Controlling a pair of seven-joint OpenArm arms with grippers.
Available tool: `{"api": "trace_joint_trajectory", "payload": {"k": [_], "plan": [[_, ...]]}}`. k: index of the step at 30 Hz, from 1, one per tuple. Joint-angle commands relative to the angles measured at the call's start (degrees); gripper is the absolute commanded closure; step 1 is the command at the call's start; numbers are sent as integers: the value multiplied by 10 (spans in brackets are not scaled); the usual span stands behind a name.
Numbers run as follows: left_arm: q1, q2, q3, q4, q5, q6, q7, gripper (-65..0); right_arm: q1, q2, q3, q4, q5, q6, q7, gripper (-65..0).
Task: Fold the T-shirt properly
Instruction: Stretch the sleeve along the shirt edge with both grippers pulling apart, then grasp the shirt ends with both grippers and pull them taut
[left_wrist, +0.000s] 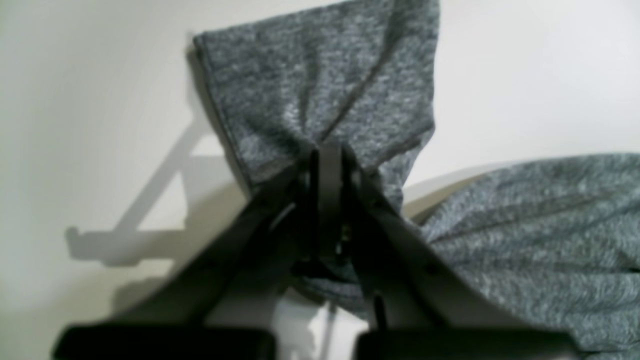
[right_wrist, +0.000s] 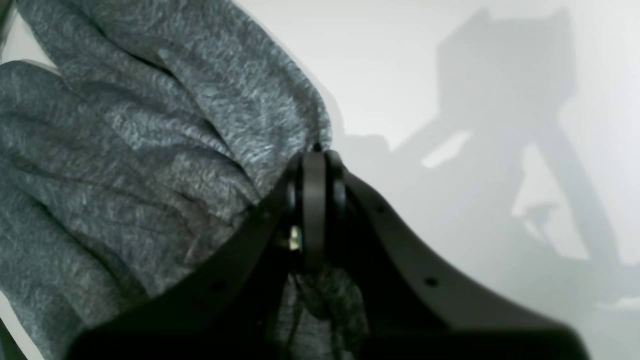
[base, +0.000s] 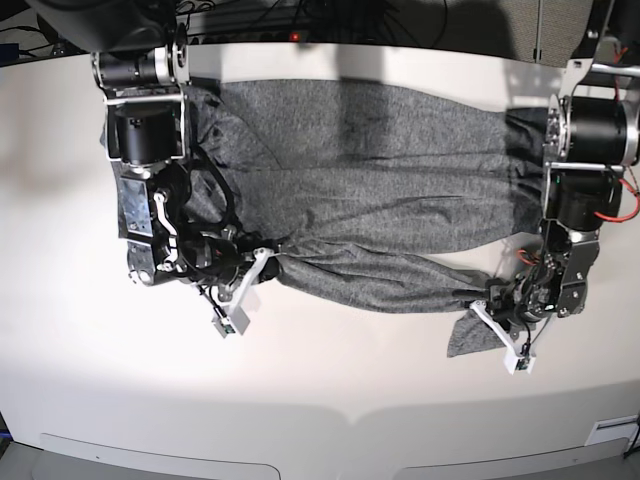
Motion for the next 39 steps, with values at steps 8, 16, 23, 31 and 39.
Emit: {"api": "trace_joint_trajectory", "payload": {"k": [8, 16, 23, 31, 39], "plan": [[-22, -55, 0, 143, -32, 0, 91, 0, 26, 1, 1, 35, 10, 3, 12, 0], [-22, -96, 0, 207, -126, 0, 181, 0, 25, 1, 1, 141, 69, 3, -90, 0], [-21, -134, 0, 238, -176, 0, 255, 0, 17, 2, 1, 202, 134, 3, -185, 0], [3, -191, 0, 243, -237, -9, 289, 0, -59, 2, 1, 325, 158, 3, -199, 0], [114, -200, -5, 365, -227, -11, 280, 0, -91, 1, 23, 384, 158, 3, -173, 0]]}}
